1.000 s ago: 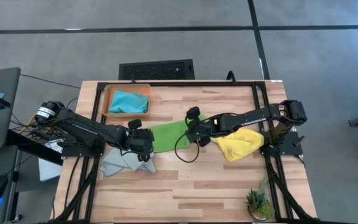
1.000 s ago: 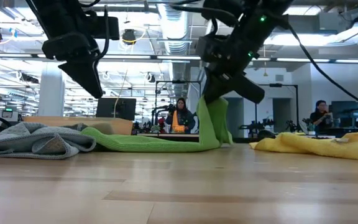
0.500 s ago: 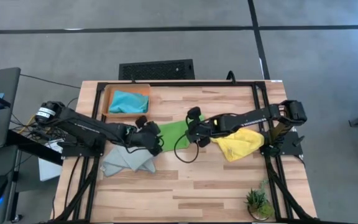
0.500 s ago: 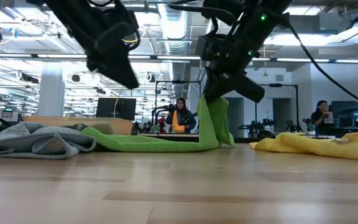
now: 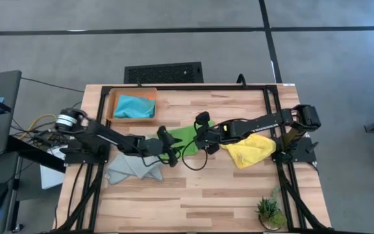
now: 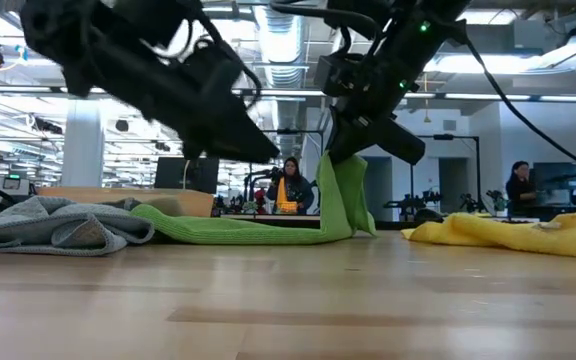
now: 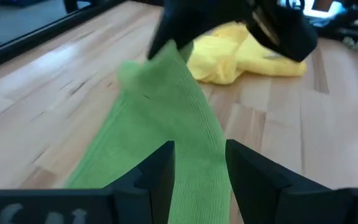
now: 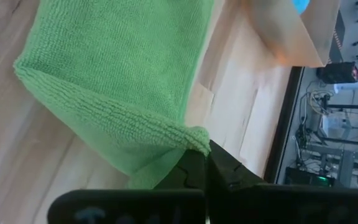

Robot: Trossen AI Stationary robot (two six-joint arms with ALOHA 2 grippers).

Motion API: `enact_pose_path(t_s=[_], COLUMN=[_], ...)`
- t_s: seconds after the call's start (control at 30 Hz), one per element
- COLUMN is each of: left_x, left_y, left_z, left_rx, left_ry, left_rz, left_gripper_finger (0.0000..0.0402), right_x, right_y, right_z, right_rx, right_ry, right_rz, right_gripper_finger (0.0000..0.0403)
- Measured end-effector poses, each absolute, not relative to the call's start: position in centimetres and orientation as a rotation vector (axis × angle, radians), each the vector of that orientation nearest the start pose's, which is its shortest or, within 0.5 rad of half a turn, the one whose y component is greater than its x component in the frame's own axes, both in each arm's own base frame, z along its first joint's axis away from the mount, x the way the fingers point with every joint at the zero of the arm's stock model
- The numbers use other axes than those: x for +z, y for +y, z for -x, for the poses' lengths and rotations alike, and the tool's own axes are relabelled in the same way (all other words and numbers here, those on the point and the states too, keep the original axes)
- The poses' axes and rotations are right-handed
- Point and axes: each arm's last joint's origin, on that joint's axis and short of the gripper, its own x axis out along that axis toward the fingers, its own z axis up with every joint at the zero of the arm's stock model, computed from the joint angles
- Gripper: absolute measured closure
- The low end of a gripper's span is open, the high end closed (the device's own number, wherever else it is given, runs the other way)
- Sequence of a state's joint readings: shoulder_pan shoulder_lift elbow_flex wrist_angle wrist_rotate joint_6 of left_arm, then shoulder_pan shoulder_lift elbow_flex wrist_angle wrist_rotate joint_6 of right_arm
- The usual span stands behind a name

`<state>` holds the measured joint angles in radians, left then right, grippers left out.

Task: Fold microfiber towels
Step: Fold the green microfiber cloth

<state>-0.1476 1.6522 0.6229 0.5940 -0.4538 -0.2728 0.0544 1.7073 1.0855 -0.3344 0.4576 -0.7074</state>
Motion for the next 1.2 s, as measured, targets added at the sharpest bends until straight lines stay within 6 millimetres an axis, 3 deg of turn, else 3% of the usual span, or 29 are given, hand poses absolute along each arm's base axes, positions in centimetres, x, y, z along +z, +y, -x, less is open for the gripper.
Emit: enact_pose_path(t_s=[0.2,0.43,1.2], left_x=[12.6,12.4,13.4], left_y=[-3.2,-2.0,1.4], left_z=[-33.3,-35.6,-36.5], left_rx=[0.36,0.391,0.384], left_ry=[0.393,0.357,0.288], left_rz=[0.104,0.177,0.276], left_gripper_finger=[0.0266,0.0266,0.0267], right_x=[19.5,19.7,19.7], right_y=[0.5,0.5,0.6], right_z=[-34.4,-34.4,-34.4], right_rx=[-0.039,-0.042,-0.035], right_ry=[1.057,1.055,1.057], right_rz=[0.9,0.901,0.906], right_gripper_finger=[0.0392,0.0391,0.0391])
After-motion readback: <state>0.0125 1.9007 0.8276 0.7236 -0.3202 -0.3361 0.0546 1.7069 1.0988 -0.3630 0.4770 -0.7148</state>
